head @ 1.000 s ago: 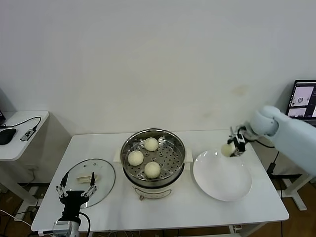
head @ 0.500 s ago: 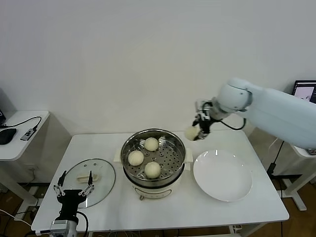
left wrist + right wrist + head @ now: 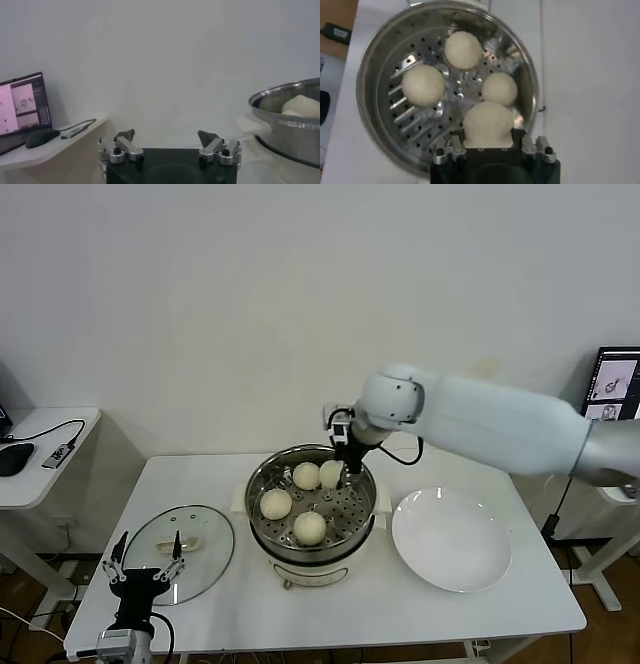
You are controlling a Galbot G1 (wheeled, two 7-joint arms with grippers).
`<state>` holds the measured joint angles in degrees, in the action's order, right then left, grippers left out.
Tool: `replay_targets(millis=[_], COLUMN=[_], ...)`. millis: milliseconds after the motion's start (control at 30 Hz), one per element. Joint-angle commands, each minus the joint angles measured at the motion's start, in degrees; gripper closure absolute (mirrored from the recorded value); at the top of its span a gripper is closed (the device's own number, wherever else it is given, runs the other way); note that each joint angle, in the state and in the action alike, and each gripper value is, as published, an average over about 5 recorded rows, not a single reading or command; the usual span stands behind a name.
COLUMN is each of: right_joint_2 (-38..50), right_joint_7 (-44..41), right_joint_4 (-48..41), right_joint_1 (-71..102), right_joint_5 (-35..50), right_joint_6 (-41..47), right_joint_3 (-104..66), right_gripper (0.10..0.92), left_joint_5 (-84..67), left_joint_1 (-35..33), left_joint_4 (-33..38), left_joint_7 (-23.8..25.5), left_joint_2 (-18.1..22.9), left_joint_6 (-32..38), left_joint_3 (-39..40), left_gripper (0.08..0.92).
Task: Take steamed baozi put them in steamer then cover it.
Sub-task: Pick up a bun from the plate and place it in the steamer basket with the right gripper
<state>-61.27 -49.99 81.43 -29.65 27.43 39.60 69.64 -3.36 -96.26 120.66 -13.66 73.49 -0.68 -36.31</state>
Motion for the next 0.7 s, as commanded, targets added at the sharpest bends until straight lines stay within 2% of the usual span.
replay_targets(millis=[33,700], right_joint_2=[-3.91,-2.54], right_joint_7=[1.25,0.91], right_joint_4=[-3.01,-3.61], right_joint_1=[4.45,7.23], right_joint_5=[-2.47,-7.10], right_joint_6=[1.98,1.66], right_joint_3=[0.93,-0.80], right_gripper=[0.438,0.431], left_joint_5=[-0.01,0.58], left_joint_1=[0.13,0.70], left_joint_4=[-0.46,-1.48], left_joint_7=[0.03,0.08], left_joint_2=[0.05,0.14], left_joint_6=[0.08,0.55], left_joint_3=[0.00,0.52], left_gripper=[0.177,0.177])
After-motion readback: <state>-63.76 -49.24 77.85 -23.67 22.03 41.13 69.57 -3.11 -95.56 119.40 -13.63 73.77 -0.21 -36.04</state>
